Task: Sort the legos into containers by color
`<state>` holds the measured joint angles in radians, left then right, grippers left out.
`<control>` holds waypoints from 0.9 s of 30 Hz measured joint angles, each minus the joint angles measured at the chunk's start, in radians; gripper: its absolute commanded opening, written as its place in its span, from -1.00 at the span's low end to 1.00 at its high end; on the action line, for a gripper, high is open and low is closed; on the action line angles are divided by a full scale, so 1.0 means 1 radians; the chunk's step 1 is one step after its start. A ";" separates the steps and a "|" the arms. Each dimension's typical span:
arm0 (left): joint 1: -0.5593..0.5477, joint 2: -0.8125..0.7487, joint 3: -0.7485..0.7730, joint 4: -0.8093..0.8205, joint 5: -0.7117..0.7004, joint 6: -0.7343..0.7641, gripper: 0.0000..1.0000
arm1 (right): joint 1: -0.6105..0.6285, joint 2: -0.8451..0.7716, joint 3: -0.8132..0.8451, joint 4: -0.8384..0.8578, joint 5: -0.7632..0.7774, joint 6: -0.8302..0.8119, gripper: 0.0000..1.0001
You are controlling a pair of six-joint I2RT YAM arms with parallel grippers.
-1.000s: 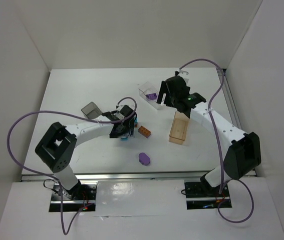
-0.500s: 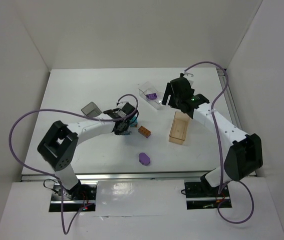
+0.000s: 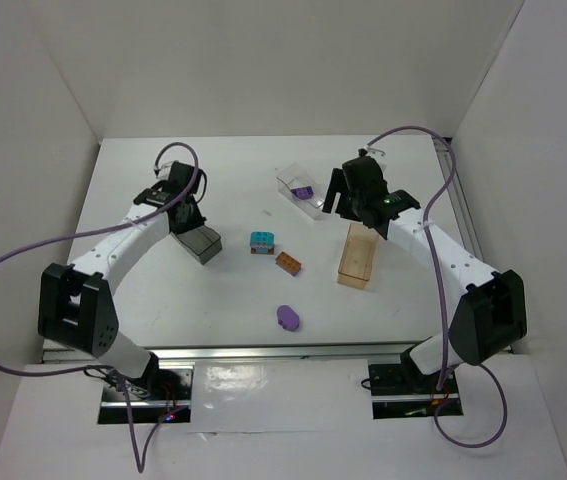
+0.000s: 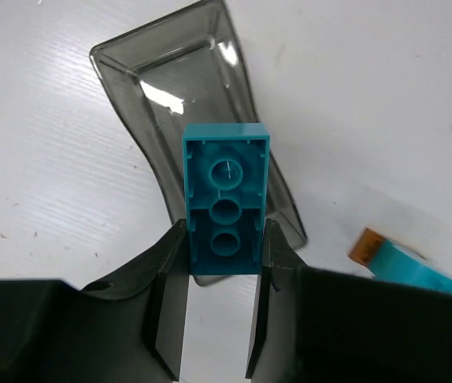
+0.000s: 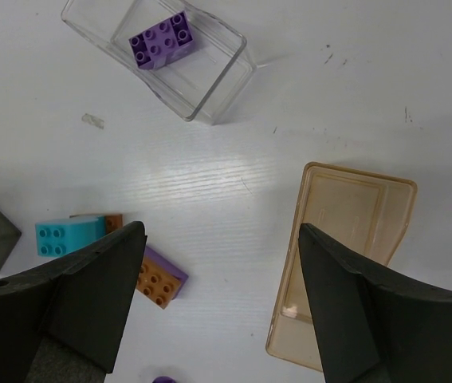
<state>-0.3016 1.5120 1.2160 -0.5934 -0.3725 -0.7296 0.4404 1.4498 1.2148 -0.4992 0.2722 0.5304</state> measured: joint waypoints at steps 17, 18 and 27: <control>0.012 0.090 0.047 0.008 0.143 0.187 1.00 | 0.000 -0.036 -0.028 -0.002 -0.007 -0.013 0.69; -0.010 0.058 0.037 0.037 0.190 0.240 1.00 | 0.000 -0.036 -0.033 -0.003 -0.007 -0.013 0.69; -0.140 0.013 -0.006 0.245 0.413 0.478 1.00 | 0.000 -0.036 -0.047 -0.002 -0.026 -0.016 0.71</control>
<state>-0.4412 1.5253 1.2095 -0.3481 0.0402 -0.2520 0.4404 1.4139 1.1675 -0.5014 0.2462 0.5148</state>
